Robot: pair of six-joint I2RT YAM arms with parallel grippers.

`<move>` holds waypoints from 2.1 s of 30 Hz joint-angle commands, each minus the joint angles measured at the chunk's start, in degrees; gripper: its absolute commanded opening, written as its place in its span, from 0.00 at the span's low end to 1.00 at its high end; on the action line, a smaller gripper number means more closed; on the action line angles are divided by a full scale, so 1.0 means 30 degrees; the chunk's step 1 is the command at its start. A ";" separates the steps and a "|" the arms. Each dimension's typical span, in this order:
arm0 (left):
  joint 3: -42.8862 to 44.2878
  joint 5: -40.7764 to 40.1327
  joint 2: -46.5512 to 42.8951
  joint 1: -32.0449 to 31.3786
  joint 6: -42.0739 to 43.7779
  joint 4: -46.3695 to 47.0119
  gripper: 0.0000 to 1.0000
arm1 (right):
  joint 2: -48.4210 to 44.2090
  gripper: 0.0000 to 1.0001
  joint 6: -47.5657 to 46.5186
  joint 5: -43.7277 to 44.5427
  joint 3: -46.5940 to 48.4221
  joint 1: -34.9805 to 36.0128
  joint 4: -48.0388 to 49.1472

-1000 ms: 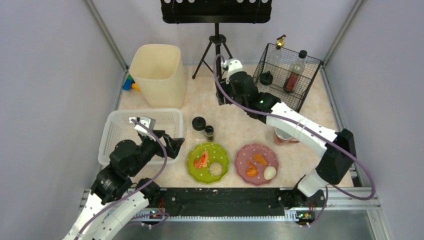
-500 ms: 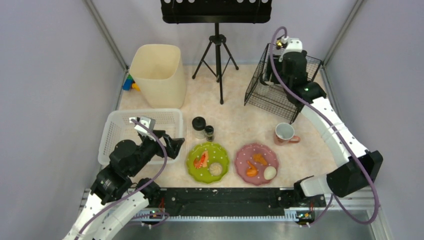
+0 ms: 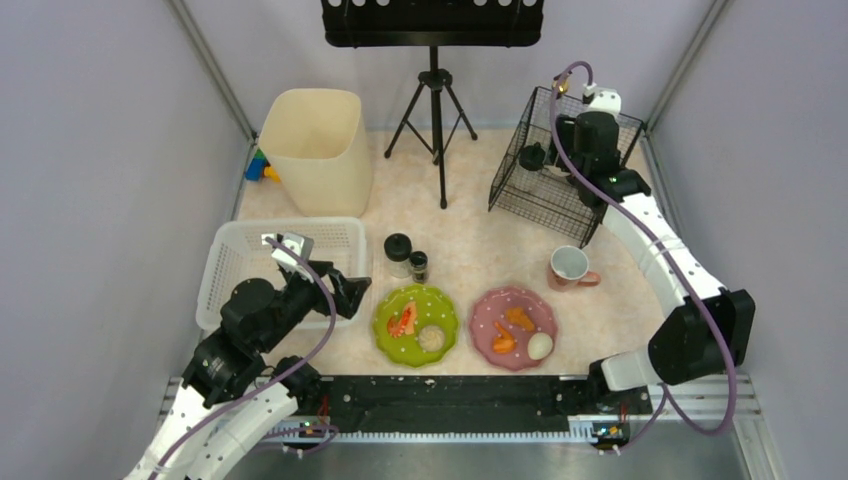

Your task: Clear the kitchen counter

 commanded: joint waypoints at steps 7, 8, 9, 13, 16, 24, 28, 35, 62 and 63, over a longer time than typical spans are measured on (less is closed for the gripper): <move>-0.0114 0.0528 0.0154 0.0037 0.0158 0.0521 0.99 | 0.1576 0.00 0.0794 0.1344 -0.0041 -0.1151 0.4706; -0.0100 0.0566 0.0165 0.0035 0.0158 0.0550 0.99 | 0.1740 0.00 0.0810 0.1419 -0.0061 -0.1224 0.4845; -0.0116 0.0567 0.0159 0.0049 0.0158 0.0546 0.99 | 0.1940 0.00 0.0823 0.1512 -0.0093 -0.1245 0.5008; -0.0113 0.0503 0.0145 0.0058 0.0158 0.0550 0.99 | 0.2716 0.00 0.0867 0.1483 -0.0197 -0.1463 0.5504; -0.0118 0.0505 0.0220 0.0060 0.0158 0.0572 0.99 | 0.3233 0.00 0.0773 0.1725 -0.0298 -0.1490 0.5664; -0.0117 0.0510 0.0414 0.0041 0.0202 0.0563 0.99 | 0.4416 0.00 0.1564 0.1247 -0.1069 -0.1747 0.6270; -0.0111 0.0464 0.0429 0.0048 0.0187 0.0575 0.99 | 0.5259 0.00 0.1859 0.1116 -0.1340 -0.1834 0.6270; -0.0118 0.0436 0.0402 0.0049 0.0186 0.0551 0.99 | 0.6533 0.11 0.2438 0.0731 -0.1334 -0.2058 0.6158; -0.0118 0.0396 0.0401 0.0052 0.0176 0.0520 0.99 | 0.6007 0.78 0.2637 0.0569 -0.1653 -0.2162 0.6117; -0.0118 0.0399 0.0405 0.0059 0.0186 0.0524 0.99 | 0.5817 0.78 0.2633 0.0458 -0.1717 -0.2160 0.6156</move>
